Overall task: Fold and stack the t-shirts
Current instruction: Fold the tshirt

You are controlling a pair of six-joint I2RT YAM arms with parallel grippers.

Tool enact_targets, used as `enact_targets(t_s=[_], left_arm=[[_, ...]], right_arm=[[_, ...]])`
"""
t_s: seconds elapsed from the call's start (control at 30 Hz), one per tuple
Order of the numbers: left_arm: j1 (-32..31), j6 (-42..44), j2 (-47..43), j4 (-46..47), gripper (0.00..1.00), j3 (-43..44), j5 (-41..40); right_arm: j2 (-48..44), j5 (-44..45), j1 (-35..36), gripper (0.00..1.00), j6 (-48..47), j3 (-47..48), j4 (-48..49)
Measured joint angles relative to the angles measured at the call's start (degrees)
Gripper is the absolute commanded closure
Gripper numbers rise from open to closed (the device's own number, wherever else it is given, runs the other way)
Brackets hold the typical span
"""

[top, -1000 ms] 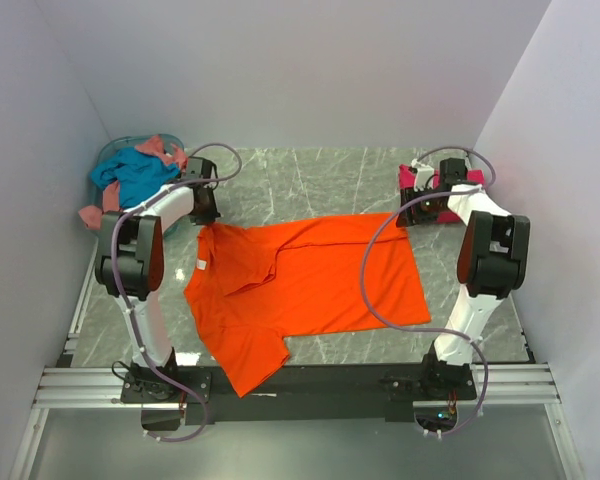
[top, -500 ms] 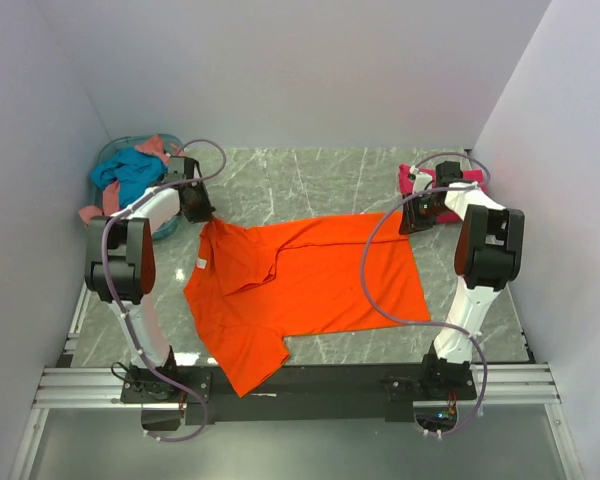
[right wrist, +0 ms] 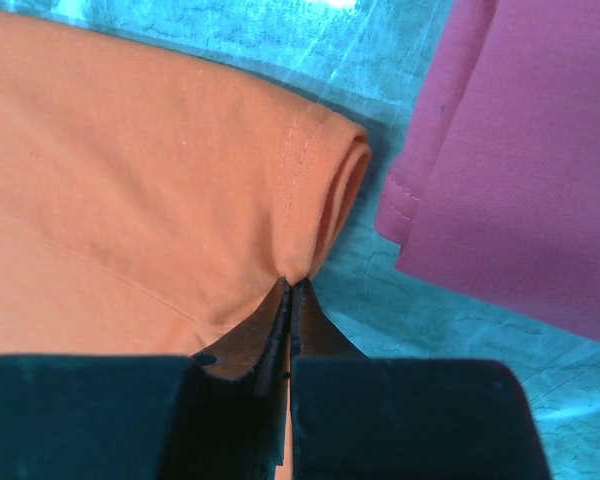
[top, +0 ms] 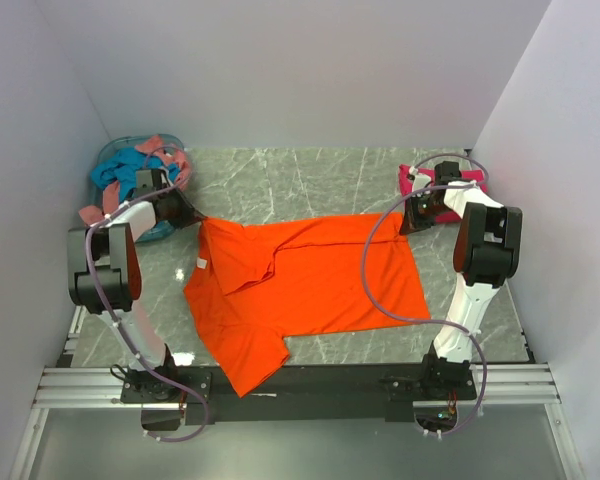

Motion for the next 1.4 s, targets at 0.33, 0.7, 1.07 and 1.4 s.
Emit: enact_targets(t_s=[0.33, 0.7, 1.07, 1.4], left_arm=[[3.93, -4.72, -0.22, 4.85, 0.99, -1.22, 8.74], [5.90, -5.84, -0.35, 9.09, 0.82, -3.39, 13.22], [6.58, -5.29, -4.55, 10.36, 0.65, -4.52, 13.11], [5.97, -0.09, -12.35, 8.09, 0.67, -8.28, 8.13]], right_arm=[[-0.07, 0.90, -0.72, 1.00, 0.70, -0.15, 0.68], [-0.24, 1.07, -2.05, 1.00, 0.83, -0.39, 0.96], [-0.24, 1.01, -2.05, 1.00, 0.83, -0.39, 0.96], [-0.24, 0.85, -2.08, 1.00, 0.81, -0.39, 0.94]])
